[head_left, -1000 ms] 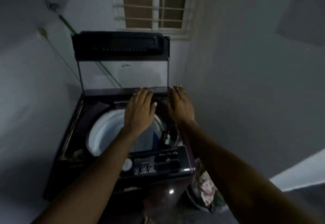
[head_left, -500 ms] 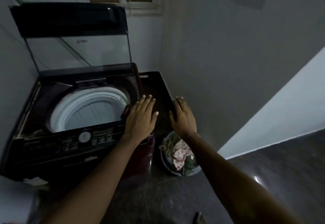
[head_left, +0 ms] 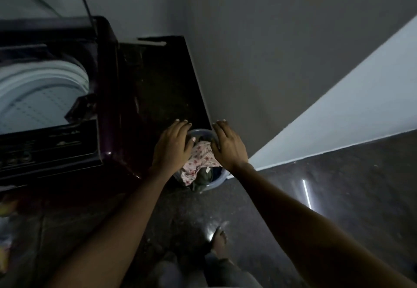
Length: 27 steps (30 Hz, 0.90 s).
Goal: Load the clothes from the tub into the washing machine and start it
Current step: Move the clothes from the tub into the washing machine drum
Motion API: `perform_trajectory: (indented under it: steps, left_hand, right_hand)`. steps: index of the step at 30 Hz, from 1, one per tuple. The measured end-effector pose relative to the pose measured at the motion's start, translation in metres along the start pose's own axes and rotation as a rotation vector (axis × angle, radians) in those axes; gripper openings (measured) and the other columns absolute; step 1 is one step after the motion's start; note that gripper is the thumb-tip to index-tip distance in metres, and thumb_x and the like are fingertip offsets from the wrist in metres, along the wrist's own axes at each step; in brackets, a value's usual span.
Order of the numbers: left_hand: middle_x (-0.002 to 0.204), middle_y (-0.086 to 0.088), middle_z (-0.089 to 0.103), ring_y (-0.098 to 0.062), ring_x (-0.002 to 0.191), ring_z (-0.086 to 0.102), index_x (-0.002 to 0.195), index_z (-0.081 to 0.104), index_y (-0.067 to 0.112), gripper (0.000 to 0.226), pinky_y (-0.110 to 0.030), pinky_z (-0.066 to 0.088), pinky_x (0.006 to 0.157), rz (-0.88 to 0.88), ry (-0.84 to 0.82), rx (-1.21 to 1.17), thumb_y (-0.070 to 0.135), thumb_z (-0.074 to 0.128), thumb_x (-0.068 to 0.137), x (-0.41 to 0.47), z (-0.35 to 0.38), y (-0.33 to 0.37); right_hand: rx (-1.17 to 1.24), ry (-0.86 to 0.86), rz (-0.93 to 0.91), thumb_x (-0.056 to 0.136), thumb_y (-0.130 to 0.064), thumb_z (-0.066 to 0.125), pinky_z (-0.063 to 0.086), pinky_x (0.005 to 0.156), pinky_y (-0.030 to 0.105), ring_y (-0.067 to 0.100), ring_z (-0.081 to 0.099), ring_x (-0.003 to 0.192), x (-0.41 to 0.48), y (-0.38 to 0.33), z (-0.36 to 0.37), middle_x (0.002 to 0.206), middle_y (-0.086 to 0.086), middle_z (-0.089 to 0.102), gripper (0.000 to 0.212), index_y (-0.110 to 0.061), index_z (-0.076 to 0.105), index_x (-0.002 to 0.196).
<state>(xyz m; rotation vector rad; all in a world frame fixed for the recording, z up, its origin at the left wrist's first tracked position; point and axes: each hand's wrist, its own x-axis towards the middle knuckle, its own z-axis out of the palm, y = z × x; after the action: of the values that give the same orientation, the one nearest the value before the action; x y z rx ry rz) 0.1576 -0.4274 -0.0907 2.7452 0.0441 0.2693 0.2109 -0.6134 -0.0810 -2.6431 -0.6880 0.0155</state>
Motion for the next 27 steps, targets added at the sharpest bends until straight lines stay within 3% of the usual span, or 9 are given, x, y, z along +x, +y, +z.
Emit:
perform_trajectory:
  steps: [4, 7, 12, 17, 19, 22, 27]
  left_hand:
    - [0.131, -0.012, 0.059, -0.031, 0.126, 0.051, 0.128, 0.057, 0.007, 0.043, -0.043, 0.046, 0.102, -0.038, -0.062, -0.069, 0.027, 0.064, 0.091, 0.013, 0.075, -0.02]
    - [0.123, -0.013, 0.062, -0.032, 0.118, 0.056, 0.122, 0.059, 0.006, 0.04, -0.041, 0.047, 0.098, -0.01, -0.101, -0.052, 0.028, 0.065, 0.089, 0.019, 0.154, -0.053]
    - [0.114, -0.016, 0.066, -0.036, 0.105, 0.062, 0.118, 0.062, 0.005, 0.044, -0.044, 0.05, 0.086, -0.031, -0.164, 0.041, 0.028, 0.074, 0.082, 0.022, 0.285, -0.111]
    - [0.127, -0.018, 0.061, -0.04, 0.118, 0.056, 0.128, 0.058, 0.009, 0.061, -0.051, 0.045, 0.099, -0.055, -0.218, 0.124, 0.04, 0.074, 0.078, 0.015, 0.386, -0.161]
    - [0.126, -0.024, 0.06, -0.044, 0.12, 0.054, 0.126, 0.06, 0.004, 0.064, -0.054, 0.041, 0.103, -0.128, -0.238, 0.072, 0.035, 0.08, 0.073, 0.014, 0.408, -0.168]
    - [0.122, -0.025, 0.063, -0.041, 0.121, 0.053, 0.119, 0.065, 0.0, 0.043, -0.041, 0.037, 0.104, -0.28, -0.274, -0.166, 0.018, 0.076, 0.082, 0.016, 0.407, -0.156]
    - [0.11, -0.021, 0.067, -0.04, 0.11, 0.057, 0.107, 0.07, 0.006, 0.023, -0.047, 0.045, 0.092, -0.342, -0.176, -0.225, 0.014, 0.069, 0.086, 0.025, 0.354, -0.134]
  right_hand:
    - [0.008, -0.052, 0.024, 0.087, -0.019, 0.057, 0.048, 0.095, 0.039, 0.033, 0.053, 0.119, 0.01, 0.051, 0.066, 0.138, 0.013, 0.049, 0.049, -0.007, 0.05, 0.133]
    - [-0.027, -0.165, 0.006, 0.085, -0.013, 0.059, 0.047, 0.098, 0.041, 0.034, 0.051, 0.122, 0.02, 0.092, 0.142, 0.137, 0.016, 0.051, 0.049, -0.005, 0.051, 0.133]
    - [-0.114, -0.325, 0.11, 0.093, -0.018, 0.049, 0.037, 0.108, 0.039, 0.032, 0.04, 0.133, 0.034, 0.163, 0.271, 0.146, 0.015, 0.043, 0.052, -0.009, 0.039, 0.143]
    - [-0.2, -0.362, 0.273, 0.096, -0.032, 0.044, 0.039, 0.098, 0.041, 0.033, 0.047, 0.124, 0.037, 0.211, 0.357, 0.138, 0.013, 0.049, 0.051, -0.013, 0.036, 0.142]
    - [-0.208, -0.342, 0.272, 0.097, -0.032, 0.042, 0.043, 0.088, 0.038, 0.032, 0.055, 0.112, 0.038, 0.217, 0.37, 0.124, 0.011, 0.059, 0.036, -0.016, 0.049, 0.128]
    - [-0.244, -0.303, 0.262, 0.096, -0.025, 0.042, 0.045, 0.079, 0.034, 0.029, 0.062, 0.101, 0.039, 0.213, 0.367, 0.112, 0.007, 0.067, 0.025, -0.021, 0.061, 0.111]
    - [0.026, -0.209, 0.458, 0.09, -0.012, 0.046, 0.049, 0.083, 0.036, 0.032, 0.061, 0.105, 0.041, 0.177, 0.315, 0.117, 0.009, 0.064, 0.03, -0.017, 0.059, 0.117]
